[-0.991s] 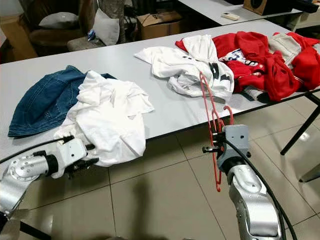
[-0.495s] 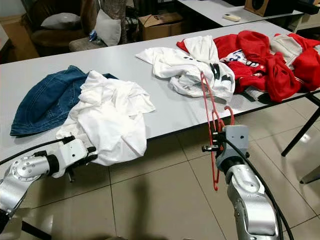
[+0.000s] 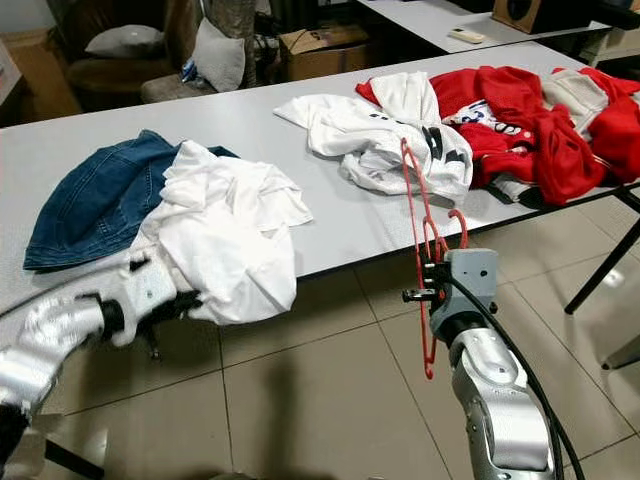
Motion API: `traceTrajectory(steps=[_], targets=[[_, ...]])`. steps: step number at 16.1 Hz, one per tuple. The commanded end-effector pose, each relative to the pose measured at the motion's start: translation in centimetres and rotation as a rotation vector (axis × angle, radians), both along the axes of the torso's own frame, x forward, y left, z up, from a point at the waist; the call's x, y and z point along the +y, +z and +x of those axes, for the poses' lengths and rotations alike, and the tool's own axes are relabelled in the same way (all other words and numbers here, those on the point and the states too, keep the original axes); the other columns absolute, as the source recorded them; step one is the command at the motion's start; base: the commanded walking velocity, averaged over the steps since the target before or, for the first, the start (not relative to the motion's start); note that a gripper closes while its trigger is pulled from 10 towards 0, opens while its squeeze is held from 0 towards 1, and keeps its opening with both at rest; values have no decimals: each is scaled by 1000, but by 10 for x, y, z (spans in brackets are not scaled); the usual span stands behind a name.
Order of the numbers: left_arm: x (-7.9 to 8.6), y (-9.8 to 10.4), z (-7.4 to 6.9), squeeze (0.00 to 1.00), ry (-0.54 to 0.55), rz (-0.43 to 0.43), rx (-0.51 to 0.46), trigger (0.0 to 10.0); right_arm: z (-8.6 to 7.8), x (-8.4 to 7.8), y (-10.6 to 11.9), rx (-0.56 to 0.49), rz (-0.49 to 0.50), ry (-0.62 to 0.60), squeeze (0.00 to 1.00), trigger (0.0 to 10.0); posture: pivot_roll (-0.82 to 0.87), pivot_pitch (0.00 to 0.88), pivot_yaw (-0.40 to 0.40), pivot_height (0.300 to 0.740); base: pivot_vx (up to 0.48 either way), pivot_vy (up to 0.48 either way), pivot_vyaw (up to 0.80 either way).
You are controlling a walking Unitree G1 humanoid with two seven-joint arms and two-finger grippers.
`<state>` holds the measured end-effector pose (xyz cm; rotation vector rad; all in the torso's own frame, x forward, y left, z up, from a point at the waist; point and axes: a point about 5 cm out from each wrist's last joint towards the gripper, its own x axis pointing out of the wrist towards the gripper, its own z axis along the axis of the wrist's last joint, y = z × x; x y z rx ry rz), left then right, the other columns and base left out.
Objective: Hang hanger
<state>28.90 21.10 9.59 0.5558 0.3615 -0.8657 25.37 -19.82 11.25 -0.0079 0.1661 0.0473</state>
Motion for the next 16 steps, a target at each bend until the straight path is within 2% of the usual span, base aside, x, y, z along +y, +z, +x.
traceTrajectory(steps=[1,2,3,4,5,6,7,8,9,12,13,14,15,16], targets=[[-4,14,5,0,-13,-81,3,0,2,-1,3,-20,12,-12,0,10000,-118,0,88,740,0,0,0],[-10,25,8,0,-35,-170,36,0,3,-2,3,-22,20,-17,0,10000,-118,0,92,740,0,0,0],[-19,48,19,0,-52,-352,73,0,3,-3,4,-27,31,-28,0,10000,-119,0,95,740,0,0,0],[-19,48,19,0,-52,-352,73,0,3,-3,4,-27,31,-28,0,10000,-119,0,95,740,0,0,0],[-11,80,54,0,163,-630,-34,0,3,-5,4,-32,57,-54,0,10000,-124,0,104,740,0,0,0],[-2,95,75,0,360,-819,-89,0,3,-6,4,-34,75,-72,0,10000,-127,0,107,740,0,0,0],[18,87,87,0,632,-831,-64,0,2,-9,4,-34,75,-87,0,10000,-132,0,113,740,0,0,0],[25,82,88,0,717,-806,-42,0,2,-10,4,-34,75,-93,0,10000,-136,0,118,740,0,0,0],[32,70,85,0,799,-744,-14,0,0,-11,3,-30,76,-104,0,10000,-141,0,122,740,0,0,0],[31,46,78,0,822,-638,56,0,-2,-12,1,-20,79,-113,0,10000,-144,0,118,740,0,0,0],[26,37,76,0,769,-541,74,0,-2,-10,0,-15,72,-105,0,10000,-143,0,111,740,0,0,0],[24,34,74,0,733,-468,58,3686,-1,-9,0,-14,69,-99,0,10000,-142,0,107,740,0,0,0],[25,33,73,0,715,-406,38,8039,0,-9,0,-13,66,-94,0,10000,-140,0,105,740,0,0,0],[28,41,74,1000,710,-390,-32,10000,3,-8,1,-10,49,-75,0,10000,-137,0,98,740,0,0,0]])
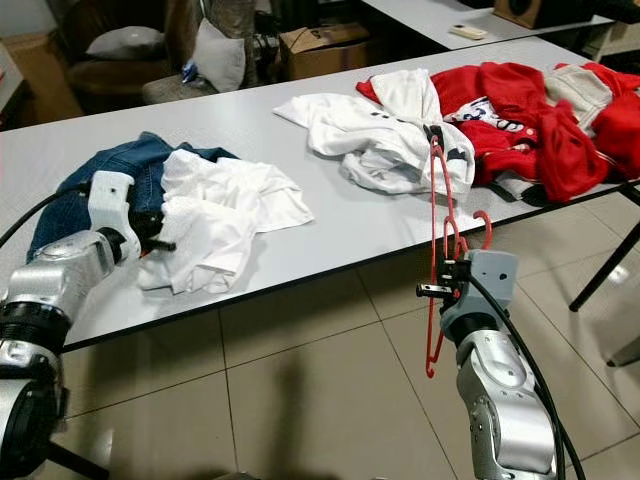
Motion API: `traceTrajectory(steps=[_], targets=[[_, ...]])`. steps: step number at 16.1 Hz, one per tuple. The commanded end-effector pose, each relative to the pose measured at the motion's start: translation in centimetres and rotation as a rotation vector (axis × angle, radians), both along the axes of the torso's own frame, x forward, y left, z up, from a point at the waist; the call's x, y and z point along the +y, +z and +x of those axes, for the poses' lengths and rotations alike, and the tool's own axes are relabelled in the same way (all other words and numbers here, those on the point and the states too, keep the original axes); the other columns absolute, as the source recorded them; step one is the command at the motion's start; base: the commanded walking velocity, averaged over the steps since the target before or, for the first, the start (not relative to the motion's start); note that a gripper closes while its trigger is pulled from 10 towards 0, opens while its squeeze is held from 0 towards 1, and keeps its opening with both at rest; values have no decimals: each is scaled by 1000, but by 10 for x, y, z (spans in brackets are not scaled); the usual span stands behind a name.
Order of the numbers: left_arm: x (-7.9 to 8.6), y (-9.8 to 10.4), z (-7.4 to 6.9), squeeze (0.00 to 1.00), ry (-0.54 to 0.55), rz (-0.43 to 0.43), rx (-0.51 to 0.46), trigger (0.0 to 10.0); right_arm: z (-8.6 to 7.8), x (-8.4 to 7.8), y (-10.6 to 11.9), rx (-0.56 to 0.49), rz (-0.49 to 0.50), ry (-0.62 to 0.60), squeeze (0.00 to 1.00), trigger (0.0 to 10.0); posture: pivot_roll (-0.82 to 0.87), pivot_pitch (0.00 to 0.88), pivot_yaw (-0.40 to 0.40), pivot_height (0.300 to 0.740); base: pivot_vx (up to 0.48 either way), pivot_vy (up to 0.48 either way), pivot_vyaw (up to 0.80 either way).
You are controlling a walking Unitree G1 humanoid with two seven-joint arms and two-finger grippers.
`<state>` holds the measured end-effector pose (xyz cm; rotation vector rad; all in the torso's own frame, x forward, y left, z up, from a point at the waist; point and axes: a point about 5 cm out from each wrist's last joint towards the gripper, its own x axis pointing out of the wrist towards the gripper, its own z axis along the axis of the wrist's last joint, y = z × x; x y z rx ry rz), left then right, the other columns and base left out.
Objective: Hang hanger
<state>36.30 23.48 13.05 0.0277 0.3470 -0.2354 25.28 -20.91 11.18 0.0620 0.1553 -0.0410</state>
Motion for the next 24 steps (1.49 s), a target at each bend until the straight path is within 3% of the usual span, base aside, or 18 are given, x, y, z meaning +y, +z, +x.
traceTrajectory(steps=[1,3,4,6,7,8,10,11,12,13,15,16,18,20,21,22,23,24], targets=[[9,20,3,1000,38,1,-114,10000,4,7,3,-7,-24,57,0,10000,-134,0,95,740,0,0,0],[12,33,6,1000,61,-40,-192,10000,4,16,6,-24,-40,147,0,10000,-130,0,94,740,0,0,0],[9,53,7,1000,31,-165,-288,10000,-1,37,17,-59,-34,376,0,10000,-127,0,95,740,0,0,0],[3,71,7,1000,-37,-236,-364,10000,-10,59,28,-68,-44,631,0,10000,-123,0,95,740,0,0,0],[-1,77,6,1000,-86,-165,-382,10000,-20,70,31,-32,-87,824,0,10000,-120,0,91,740,0,0,0],[-2,78,6,1000,-117,-15,-385,10000,-29,75,30,26,-122,962,0,10000,-120,0,91,740,0,0,0],[6,75,4,1000,-86,139,-349,10000,-37,76,25,147,-180,1115,0,10000,-121,0,93,740,0,0,0],[6,75,4,1000,-86,139,-349,10000,-37,76,25,147,-180,1115,0,10000,-121,0,93,740,0,0,0],[24,63,-6,176,-66,261,-253,10000,-37,74,21,219,-183,1169,0,10000,-122,0,90,740,0,0,0],[37,49,-17,0,-70,347,-152,10000,-32,68,14,277,-175,1181,0,10000,-118,0,84,740,0,0,0],[46,30,-33,0,-124,421,-36,10000,-1,47,-14,383,-205,1051,0,10000,-113,0,76,740,0,0,0],[47,26,-37,0,-147,446,-8,10000,5,42,-20,404,-220,990,0,10000,-111,0,71,740,0,0,0],[47,16,-45,0,-191,498,54,10000,23,27,-22,386,-215,746,0,10000,-107,0,63,740,0,0,0],[41,16,-49,0,-210,482,59,10000,40,11,-7,318,-233,567,0,10000,-106,0,60,740,0,0,0],[40,15,-51,0,-223,480,62,10000,50,2,2,235,-240,472,0,10000,-106,0,60,740,0,0,0],[37,16,-52,0,-244,479,50,10000,54,-2,10,185,-215,420,0,10000,-108,0,61,740,0,0,0],[21,16,-55,0,-338,406,-2,10000,59,-9,32,46,-151,330,0,10000,-109,0,63,740,0,0,0],[18,16,-55,0,-348,389,-4,10000,59,-10,35,32,-142,318,0,10000,-109,0,63,740,0,0,0]])
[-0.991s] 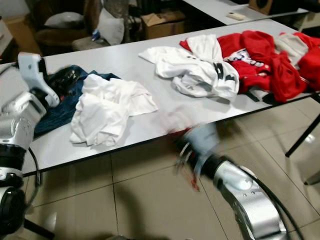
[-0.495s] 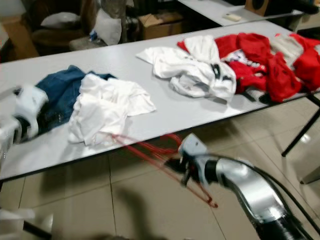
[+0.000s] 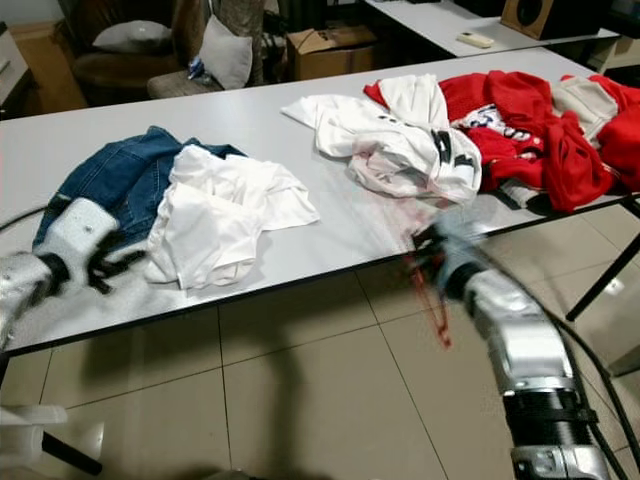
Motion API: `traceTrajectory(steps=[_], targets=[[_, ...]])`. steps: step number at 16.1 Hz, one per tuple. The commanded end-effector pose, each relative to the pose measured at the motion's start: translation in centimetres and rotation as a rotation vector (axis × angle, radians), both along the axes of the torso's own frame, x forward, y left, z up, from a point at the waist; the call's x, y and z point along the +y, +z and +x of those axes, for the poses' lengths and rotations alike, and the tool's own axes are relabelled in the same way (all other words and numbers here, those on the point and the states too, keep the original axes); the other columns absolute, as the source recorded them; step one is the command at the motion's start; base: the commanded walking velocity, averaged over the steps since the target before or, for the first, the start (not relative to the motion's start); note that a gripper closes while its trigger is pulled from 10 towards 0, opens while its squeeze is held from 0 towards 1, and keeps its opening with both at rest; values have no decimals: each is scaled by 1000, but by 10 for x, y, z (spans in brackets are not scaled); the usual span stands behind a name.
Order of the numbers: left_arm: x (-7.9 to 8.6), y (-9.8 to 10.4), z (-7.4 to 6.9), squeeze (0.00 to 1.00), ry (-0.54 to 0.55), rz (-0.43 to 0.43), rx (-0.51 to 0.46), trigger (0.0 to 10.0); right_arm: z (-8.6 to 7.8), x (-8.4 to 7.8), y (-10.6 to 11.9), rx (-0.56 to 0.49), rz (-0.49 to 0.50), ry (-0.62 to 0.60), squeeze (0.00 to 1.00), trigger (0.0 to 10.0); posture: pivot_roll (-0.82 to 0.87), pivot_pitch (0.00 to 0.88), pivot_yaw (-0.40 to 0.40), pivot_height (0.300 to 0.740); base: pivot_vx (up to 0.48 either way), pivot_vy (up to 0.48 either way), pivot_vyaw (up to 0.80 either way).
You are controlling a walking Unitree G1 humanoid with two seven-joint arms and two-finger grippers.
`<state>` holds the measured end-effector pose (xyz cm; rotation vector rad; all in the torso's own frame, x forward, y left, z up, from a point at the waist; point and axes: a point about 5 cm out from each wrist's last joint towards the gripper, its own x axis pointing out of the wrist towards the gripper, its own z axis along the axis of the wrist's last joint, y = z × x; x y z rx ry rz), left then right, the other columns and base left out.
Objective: Hang hanger
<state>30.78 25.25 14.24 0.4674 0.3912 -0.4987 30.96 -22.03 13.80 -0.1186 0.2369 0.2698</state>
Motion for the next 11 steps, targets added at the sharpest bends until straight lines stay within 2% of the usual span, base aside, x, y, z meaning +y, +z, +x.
traceTrajectory(steps=[1,3,5,7,9,10,11], targets=[[-7,3,0,0,-22,-42,-8,10000,-2,6,15,-53,22,44,0,10000,-114,0,67,740,0,0,0],[-26,2,1,0,-53,-153,4,10000,-13,21,16,-49,7,172,0,10000,-120,0,69,740,0,0,0],[-44,7,6,0,-95,-278,-3,10000,-17,26,14,-39,1,196,0,10000,-122,0,67,740,0,0,0],[-61,3,15,0,-135,-299,24,10000,-18,28,13,-36,11,180,0,10000,-126,0,66,740,0,0,0],[-66,-3,34,0,-65,-257,-6,10000,-20,31,14,-38,21,177,0,10000,-136,0,72,740,0,0,0],[-72,2,48,0,-17,-277,-52,10000,-21,32,15,-39,26,173,0,10000,-139,0,73,740,0,0,0],[-98,34,71,0,-11,-468,-152,10000,-20,27,14,-52,39,99,0,10000,-148,0,78,740,0,0,0]])
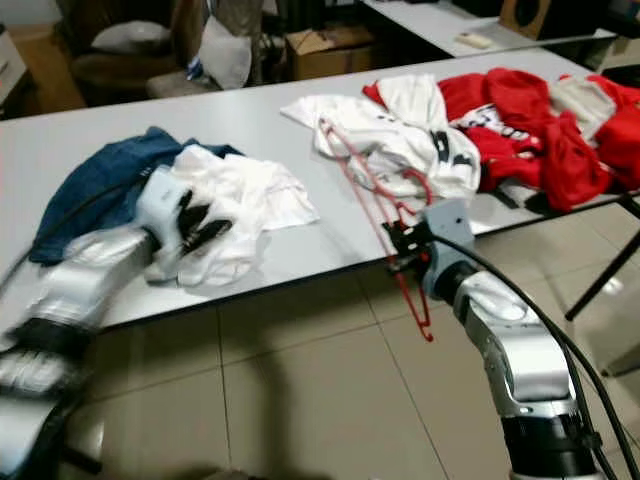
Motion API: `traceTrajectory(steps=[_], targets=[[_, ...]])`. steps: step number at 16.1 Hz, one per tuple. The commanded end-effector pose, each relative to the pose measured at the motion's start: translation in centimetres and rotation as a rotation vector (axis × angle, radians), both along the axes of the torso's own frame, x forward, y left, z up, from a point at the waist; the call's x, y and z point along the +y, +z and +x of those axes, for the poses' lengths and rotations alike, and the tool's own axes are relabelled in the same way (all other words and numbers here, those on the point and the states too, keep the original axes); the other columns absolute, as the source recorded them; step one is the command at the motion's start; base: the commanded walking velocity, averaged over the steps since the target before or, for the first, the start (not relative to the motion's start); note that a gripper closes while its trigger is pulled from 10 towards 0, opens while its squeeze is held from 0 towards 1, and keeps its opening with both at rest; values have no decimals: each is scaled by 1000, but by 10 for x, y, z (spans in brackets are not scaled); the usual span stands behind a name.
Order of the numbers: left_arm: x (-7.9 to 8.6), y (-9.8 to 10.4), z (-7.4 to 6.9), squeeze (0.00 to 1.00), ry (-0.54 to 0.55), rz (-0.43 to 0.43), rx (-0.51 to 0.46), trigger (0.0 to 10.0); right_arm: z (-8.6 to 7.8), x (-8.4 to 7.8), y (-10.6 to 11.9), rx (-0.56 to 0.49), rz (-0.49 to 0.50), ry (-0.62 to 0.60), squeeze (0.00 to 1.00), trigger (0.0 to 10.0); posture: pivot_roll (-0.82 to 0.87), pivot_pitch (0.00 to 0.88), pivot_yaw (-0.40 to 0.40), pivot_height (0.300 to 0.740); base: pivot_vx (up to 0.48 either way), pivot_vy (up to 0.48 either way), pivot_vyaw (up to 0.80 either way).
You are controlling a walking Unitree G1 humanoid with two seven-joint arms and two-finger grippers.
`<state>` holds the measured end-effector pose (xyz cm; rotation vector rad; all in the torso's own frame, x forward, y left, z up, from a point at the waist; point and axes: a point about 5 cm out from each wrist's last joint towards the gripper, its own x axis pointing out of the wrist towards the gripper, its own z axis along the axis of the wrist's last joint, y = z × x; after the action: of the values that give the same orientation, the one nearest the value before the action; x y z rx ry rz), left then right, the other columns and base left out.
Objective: Hang hanger
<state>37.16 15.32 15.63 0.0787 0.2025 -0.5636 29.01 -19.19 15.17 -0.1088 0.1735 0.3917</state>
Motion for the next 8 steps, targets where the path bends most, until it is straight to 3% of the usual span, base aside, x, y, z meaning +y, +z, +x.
traceTrajectory(steps=[1,3,4,5,6,7,8], targets=[[-5,28,11,0,22,-91,-97,10000,0,-4,1,-3,12,-49,0,10000,-148,0,78,740,0,0,0],[-29,74,28,0,37,-368,-206,10000,2,-16,3,-30,24,-169,0,10000,-160,0,88,740,0,0,0],[-49,93,30,0,-46,-496,-228,10000,3,-23,6,-51,38,-230,0,10000,-163,0,93,740,0,0,0],[-69,96,27,0,-124,-502,-231,10000,3,-29,8,-67,47,-273,0,10000,-163,0,94,740,0,0,0],[-82,89,25,0,-161,-448,-224,10000,3,-31,9,-73,50,-289,0,10000,-164,0,95,740,0,0,0],[-94,69,21,0,-190,-293,-207,10000,2,-31,9,-76,48,-291,0,10000,-166,0,98,740,0,0,0],[-96,61,20,0,-194,-233,-204,10000,2,-30,9,-77,47,-281,0,10000,-168,0,100,740,0,0,0]])
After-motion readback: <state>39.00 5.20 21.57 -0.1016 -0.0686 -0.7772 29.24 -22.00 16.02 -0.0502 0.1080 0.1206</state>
